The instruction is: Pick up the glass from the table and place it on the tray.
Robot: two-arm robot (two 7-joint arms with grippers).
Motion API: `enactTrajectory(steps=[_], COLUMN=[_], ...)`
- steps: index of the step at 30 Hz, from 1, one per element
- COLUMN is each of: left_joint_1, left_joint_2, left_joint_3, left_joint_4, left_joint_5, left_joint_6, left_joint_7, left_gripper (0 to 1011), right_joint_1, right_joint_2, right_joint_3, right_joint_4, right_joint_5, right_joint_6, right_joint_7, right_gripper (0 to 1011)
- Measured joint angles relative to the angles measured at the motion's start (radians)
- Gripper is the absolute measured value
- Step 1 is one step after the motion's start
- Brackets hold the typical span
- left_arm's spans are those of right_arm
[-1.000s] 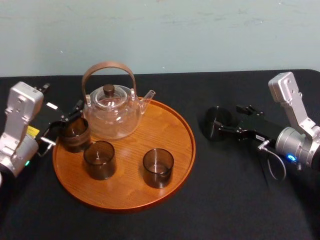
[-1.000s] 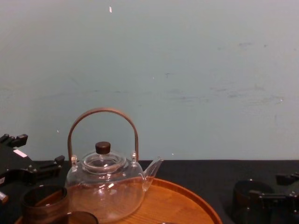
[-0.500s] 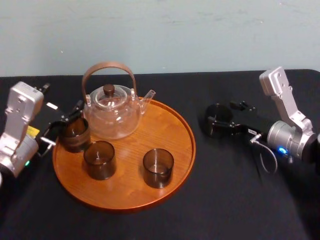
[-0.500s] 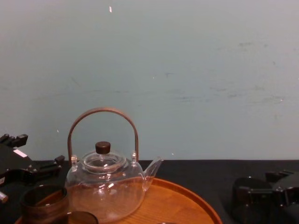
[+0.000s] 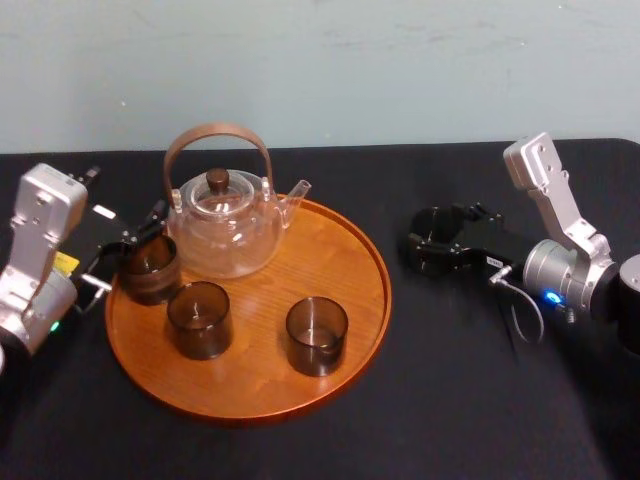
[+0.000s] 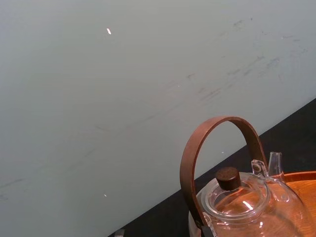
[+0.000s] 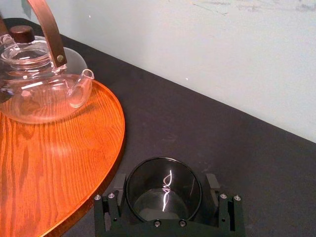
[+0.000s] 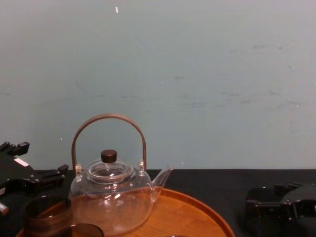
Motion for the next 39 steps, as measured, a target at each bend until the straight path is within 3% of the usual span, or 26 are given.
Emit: enactTrajectory(steps=[8,13,39], left_joint_1=[0.000,0.000,0.000], left_joint_2=[0.000,0.000,0.000], left_joint_3=[0.000,0.000,0.000], left_joint_4=[0.000,0.000,0.000], left_joint_5=[0.000,0.000,0.000], left_joint_6=[0.000,0.000,0.000], left_joint_7=[0.000,0.000,0.000], left_gripper=[1001,1001,1001], right_joint_1=[0.000,0.000,-0.010], right_joint_2=[0.001,0.001,0.007], right_joint_3=[0.000,0.000,0.009], right_joint_4=[0.000,0.000,-0.026], right_joint_5=[0.000,0.001,0.005], right_joint_6=[0.000,0.000,-0.001], right_joint_7=[0.000,0.000,0.003], right_gripper=[1003,905,903])
